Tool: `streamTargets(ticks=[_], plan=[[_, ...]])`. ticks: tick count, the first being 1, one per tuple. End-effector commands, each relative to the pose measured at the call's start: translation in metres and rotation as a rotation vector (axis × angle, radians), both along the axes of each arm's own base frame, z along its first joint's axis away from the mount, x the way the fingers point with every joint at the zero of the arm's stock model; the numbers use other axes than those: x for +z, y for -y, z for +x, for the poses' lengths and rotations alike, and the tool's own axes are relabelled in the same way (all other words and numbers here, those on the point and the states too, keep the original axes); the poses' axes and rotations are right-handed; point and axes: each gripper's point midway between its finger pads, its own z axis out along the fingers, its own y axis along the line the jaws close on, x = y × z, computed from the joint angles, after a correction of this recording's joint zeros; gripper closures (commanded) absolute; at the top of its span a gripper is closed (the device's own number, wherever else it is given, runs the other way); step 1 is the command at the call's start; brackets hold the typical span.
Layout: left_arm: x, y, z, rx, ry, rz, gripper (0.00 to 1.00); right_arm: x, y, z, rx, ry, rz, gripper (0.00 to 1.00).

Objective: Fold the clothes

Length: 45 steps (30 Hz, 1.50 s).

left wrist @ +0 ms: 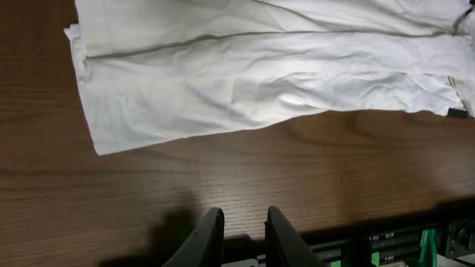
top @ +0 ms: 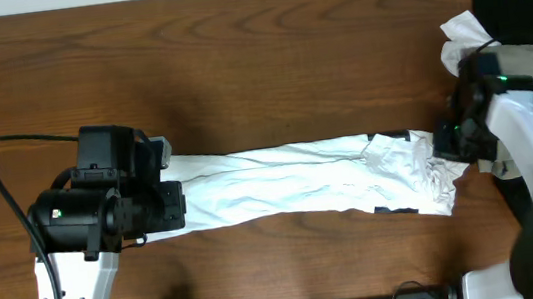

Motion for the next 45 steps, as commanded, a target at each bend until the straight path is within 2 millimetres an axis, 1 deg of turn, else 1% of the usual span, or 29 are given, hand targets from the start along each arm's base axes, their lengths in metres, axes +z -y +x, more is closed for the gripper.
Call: streamTargets(ticks=[1, 4, 6, 8, 11, 16, 19, 23, 27, 30, 40, 45], plan=[[-0.001, -0.002, -0.001, 0.011, 0.0, 0.009, 0.79, 0.033, -0.002, 0.005, 0.018, 0.1, 0.0, 0.99], [-0.001, -0.002, -0.001, 0.011, 0.0, 0.009, 0.79, 0.039, -0.003, -0.002, 0.018, 0.098, 0.0, 0.98], [-0.001, -0.002, -0.001, 0.011, 0.0, 0.009, 0.79, 0.035, -0.004, -0.005, 0.019, 0.088, 0.009, 0.99], [-0.001, -0.002, -0.001, 0.011, 0.0, 0.009, 0.79, 0.027, -0.009, -0.006, 0.026, 0.079, 0.026, 0.99], [-0.001, -0.002, -0.001, 0.011, -0.001, 0.009, 0.79, 0.01, -0.019, -0.011, 0.039, 0.062, 0.06, 0.99], [-0.001, -0.002, -0.001, 0.011, 0.0, 0.009, 0.79, -0.024, -0.028, -0.02, 0.053, 0.039, 0.078, 0.99], [-0.001, -0.002, -0.001, 0.011, 0.0, 0.009, 0.79, -0.045, -0.034, -0.023, 0.059, 0.051, 0.108, 0.99], [-0.001, -0.002, -0.001, 0.011, -0.001, 0.009, 0.79, -0.063, -0.036, -0.028, 0.032, 0.055, 0.114, 0.99], [-0.001, -0.002, -0.001, 0.011, 0.0, 0.009, 0.79, -0.067, -0.035, -0.033, 0.025, 0.048, 0.111, 0.98], [-0.001, -0.002, -0.001, 0.011, 0.0, 0.009, 0.79, -0.067, -0.034, -0.031, 0.027, 0.054, 0.107, 0.95], [-0.001, -0.002, -0.001, 0.015, -0.001, 0.008, 0.79, -0.067, -0.032, -0.027, 0.03, 0.072, 0.096, 0.94], [-0.001, -0.002, -0.001, 0.015, -0.001, 0.008, 0.79, -0.066, -0.024, -0.016, 0.029, 0.113, 0.045, 0.92]])
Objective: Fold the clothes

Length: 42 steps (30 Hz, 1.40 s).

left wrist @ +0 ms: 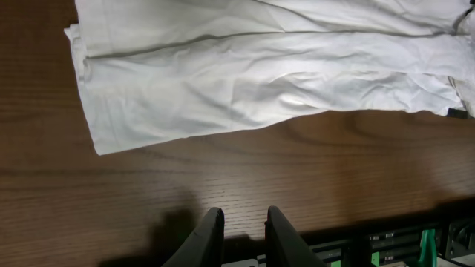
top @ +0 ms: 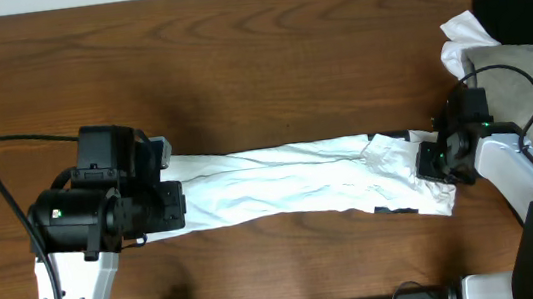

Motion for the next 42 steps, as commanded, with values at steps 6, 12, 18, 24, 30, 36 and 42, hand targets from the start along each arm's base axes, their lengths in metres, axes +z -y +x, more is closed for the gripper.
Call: streamTargets(ticks=[6, 12, 18, 24, 30, 36, 42], plan=[[-0.001, -0.002, -0.001, 0.014, -0.001, 0.009, 0.79, -0.006, 0.013, 0.016, -0.019, 0.068, -0.078, 0.91], [-0.001, -0.002, -0.001, 0.014, -0.001, 0.009, 0.79, -0.003, 0.007, 0.026, 0.009, 0.112, -0.049, 0.92], [-0.001, -0.002, 0.0, 0.014, 0.002, 0.008, 0.79, 0.032, -0.01, 0.024, 0.05, 0.104, 0.043, 0.75], [-0.001, -0.002, 0.0, 0.014, 0.002, 0.008, 0.79, 0.113, 0.008, 0.038, 0.006, 0.242, -0.009, 0.02], [-0.001, -0.002, 0.0, 0.014, 0.002, 0.008, 0.79, 0.126, 0.035, 0.022, -0.144, 0.238, -0.006, 0.01], [-0.001, -0.002, -0.001, 0.014, 0.001, 0.009, 0.79, 0.078, 0.05, 0.001, -0.221, 0.129, 0.017, 0.01], [-0.001, -0.002, -0.001, 0.014, -0.002, 0.009, 0.79, 0.03, 0.046, -0.004, -0.228, 0.073, 0.062, 0.01]])
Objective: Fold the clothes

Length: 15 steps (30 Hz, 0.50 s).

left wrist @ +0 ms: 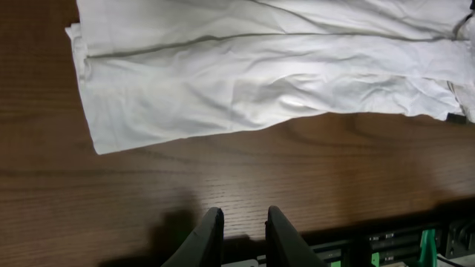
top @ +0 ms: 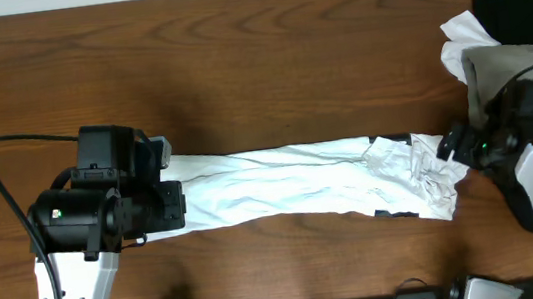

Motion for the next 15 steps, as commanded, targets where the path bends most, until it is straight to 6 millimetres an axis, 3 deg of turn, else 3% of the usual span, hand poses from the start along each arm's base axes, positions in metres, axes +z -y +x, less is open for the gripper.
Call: streamTargets(ticks=[1, 12, 15], plan=[[-0.001, -0.002, -0.001, 0.014, -0.003, 0.009, 0.79, -0.02, -0.007, -0.005, -0.009, -0.034, 0.053, 0.01], [-0.001, -0.002, -0.001, 0.014, -0.002, 0.009, 0.79, -0.068, -0.026, -0.026, -0.001, -0.182, 0.171, 0.01], [-0.001, -0.002, -0.001, 0.014, -0.002, 0.009, 0.79, -0.075, -0.037, -0.032, 0.004, -0.202, 0.23, 0.06]])
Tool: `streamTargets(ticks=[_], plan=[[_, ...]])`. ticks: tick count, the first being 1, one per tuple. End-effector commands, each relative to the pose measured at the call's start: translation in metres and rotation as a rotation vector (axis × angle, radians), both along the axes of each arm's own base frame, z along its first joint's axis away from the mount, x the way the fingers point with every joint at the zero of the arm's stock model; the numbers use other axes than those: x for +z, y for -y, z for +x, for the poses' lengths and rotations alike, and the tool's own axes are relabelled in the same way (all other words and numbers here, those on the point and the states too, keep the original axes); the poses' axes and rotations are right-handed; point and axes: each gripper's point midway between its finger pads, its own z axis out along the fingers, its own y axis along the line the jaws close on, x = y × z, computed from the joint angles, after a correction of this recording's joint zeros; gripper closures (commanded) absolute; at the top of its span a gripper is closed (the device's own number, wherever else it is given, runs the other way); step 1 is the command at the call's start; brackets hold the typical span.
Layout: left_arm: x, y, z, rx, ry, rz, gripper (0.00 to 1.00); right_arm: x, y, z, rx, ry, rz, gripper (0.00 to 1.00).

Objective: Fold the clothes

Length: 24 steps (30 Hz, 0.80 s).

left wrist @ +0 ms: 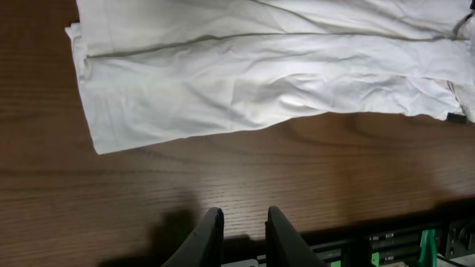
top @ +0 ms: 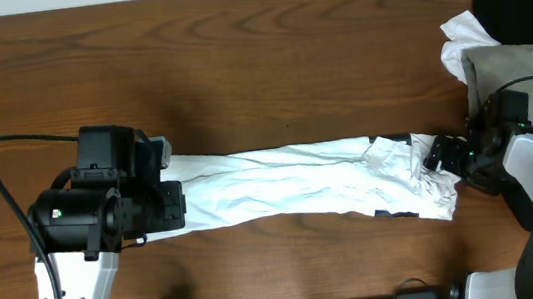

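A white garment [top: 290,182], folded lengthwise into a long strip, lies across the wooden table [top: 256,60]. Its flat left end [left wrist: 148,96] fills the top of the left wrist view. My left gripper [left wrist: 243,212] hangs open above bare wood just in front of that end, with nothing between its fingers. The garment's right end [top: 420,167] is crumpled. My right gripper [top: 443,154] sits at the edge of that crumpled part, and its jaws are too dark and small to read.
A pile of other clothes sits at the right back corner: a grey garment [top: 519,65], a white cloth [top: 457,37] and a black piece [top: 511,1]. The table's front edge with its dark rail [left wrist: 386,237] lies close behind my left fingers.
My right gripper has moved a little to the left, back onto the crumpled right end of the garment. My left gripper and the left end of the garment are unchanged.
My right gripper stood at the garment's right end. It then sat lower and further left on the crumpled part. Later it was drawn back to the right, with the crumple spread slightly that way. Now it is at the end again. My left arm stayed still throughout.
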Motion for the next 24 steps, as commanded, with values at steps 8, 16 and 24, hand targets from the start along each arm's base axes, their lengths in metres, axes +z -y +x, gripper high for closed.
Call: streamTargets(ticks=[8, 16, 24], plan=[[-0.001, -0.002, -0.001, 0.014, -0.002, 0.008, 0.79, -0.035, -0.043, -0.029, 0.003, -0.088, 0.234, 0.32], [-0.001, -0.002, -0.001, 0.014, -0.002, 0.008, 0.79, -0.036, -0.043, -0.029, 0.003, -0.087, 0.235, 0.65], [-0.001, -0.002, -0.001, 0.018, -0.003, 0.007, 0.79, -0.035, -0.041, -0.021, 0.006, -0.054, 0.231, 0.94]])
